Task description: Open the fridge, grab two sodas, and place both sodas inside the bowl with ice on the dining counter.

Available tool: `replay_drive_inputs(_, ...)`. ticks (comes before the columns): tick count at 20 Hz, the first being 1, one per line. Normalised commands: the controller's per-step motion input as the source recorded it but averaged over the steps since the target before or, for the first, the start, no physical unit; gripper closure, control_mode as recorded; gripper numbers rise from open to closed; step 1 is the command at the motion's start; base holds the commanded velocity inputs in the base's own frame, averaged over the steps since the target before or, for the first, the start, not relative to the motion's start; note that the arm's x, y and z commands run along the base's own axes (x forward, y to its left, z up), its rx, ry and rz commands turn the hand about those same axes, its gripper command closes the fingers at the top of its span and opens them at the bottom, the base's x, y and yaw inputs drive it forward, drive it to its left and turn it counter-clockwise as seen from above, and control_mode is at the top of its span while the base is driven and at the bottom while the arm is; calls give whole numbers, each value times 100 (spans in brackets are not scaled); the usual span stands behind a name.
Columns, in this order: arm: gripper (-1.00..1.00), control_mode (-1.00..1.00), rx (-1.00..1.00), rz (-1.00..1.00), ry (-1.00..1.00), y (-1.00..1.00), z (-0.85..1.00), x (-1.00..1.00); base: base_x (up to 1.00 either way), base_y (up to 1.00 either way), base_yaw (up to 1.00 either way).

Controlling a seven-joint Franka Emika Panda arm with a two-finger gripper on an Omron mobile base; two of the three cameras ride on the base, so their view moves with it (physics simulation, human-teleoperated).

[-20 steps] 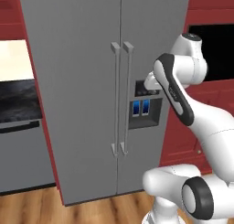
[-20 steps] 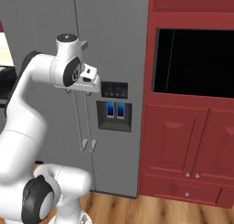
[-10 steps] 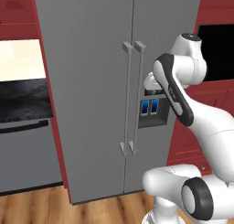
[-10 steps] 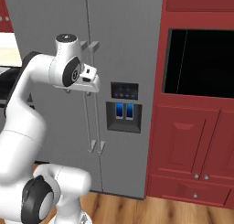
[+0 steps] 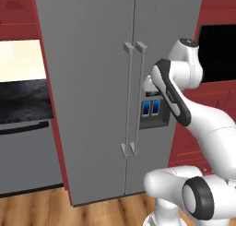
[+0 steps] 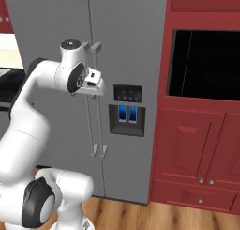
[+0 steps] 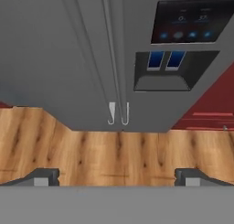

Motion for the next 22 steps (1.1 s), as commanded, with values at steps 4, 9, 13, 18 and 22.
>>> replay_drive_inputs(4,-100,-100,0,0,-16,0,-11,69,0,0,0)
replay_drive_inputs(9,-100,-100,0,-5,-16,2,-1,56,0,0,0)
replay_drive_inputs(13,-100,-100,-2,-16,-4,20,-5,59,0,0,0)
replay_drive_inputs(18,-100,-100,-1,-15,0,14,-7,52,0,0,0)
replay_drive_inputs(22,-100,-100,0,-7,0,0,-6,41,0,0,0)
